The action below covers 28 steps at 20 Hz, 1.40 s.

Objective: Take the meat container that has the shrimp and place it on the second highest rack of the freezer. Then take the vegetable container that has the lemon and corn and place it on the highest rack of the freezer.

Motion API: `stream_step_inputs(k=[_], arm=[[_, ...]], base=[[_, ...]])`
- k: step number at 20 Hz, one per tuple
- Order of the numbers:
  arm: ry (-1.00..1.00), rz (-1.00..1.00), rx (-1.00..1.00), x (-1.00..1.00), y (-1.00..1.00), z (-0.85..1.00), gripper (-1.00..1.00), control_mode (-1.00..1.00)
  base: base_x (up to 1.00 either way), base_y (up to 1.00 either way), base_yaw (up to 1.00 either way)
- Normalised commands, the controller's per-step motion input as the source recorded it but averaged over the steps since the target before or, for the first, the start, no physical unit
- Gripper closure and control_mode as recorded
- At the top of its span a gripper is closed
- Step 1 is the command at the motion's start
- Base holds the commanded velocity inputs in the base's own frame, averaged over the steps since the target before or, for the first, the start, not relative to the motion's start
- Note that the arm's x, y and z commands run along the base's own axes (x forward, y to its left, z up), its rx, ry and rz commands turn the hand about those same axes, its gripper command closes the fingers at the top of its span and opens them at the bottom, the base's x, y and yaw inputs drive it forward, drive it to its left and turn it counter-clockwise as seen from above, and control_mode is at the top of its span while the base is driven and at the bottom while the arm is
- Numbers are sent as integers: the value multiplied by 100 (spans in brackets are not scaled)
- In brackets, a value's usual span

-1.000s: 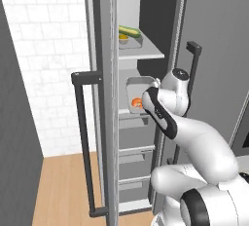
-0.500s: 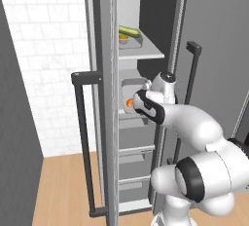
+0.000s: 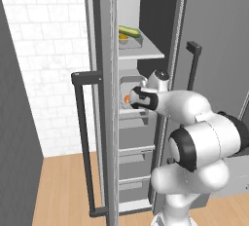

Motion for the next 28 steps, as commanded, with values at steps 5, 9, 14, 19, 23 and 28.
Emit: stream_step_inputs(k=[5,9,14,19,23,28], arm=[[0,-2,0,55,-3,-7,100,-100],[0,-2,0,64,-1,-14,100,-100],[2,-3,-1,59,0,-36,100,-100],[5,-3,-1,54,0,-44,100,-100],[5,-2,0,63,0,-28,-100,-100],[3,-2,0,13,-9,-5,-100,-100]], base=[[0,0,0],[0,0,0],[0,0,0],[0,0,0],[0,0,0],[0,0,0]])
